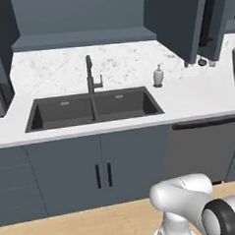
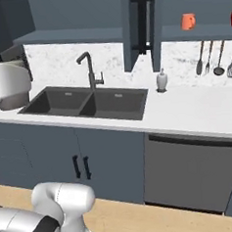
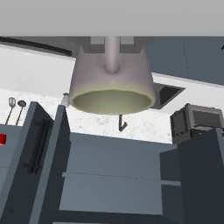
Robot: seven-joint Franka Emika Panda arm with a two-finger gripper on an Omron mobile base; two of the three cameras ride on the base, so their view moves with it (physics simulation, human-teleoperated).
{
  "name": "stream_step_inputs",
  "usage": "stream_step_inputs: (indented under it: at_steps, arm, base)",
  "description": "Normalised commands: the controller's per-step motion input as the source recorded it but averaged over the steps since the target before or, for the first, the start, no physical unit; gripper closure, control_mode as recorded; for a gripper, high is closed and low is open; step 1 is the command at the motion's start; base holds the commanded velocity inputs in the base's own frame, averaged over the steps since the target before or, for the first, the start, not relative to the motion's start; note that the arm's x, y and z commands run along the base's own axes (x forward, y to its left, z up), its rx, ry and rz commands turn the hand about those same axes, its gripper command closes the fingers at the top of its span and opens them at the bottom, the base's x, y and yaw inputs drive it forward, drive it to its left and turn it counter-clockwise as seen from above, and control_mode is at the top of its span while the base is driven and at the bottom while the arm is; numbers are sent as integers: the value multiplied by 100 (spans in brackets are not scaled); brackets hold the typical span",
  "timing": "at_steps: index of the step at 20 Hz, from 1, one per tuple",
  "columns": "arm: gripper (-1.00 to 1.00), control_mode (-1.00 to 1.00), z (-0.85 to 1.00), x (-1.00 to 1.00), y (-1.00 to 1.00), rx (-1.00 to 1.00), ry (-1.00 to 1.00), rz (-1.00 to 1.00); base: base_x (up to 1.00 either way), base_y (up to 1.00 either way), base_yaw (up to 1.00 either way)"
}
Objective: Gather all objects into one cabinet and sort the glasses and bowls to opposite sides.
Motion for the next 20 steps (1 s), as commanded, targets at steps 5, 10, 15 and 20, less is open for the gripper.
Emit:
stream_step_inputs:
  at_steps: [5,10,15,20]
  arm:
    - [100,100,0,0,0,0,0,0]
    - [100,100,0,0,0,0,0,0]
    - [100,100,0,0,0,0,0,0]
    - [100,100,0,0,0,0,0,0]
  base:
    - [58,-86,-17]
    - [98,-100,-15]
    - [82,-100,-11]
    - [41,-70,-7]
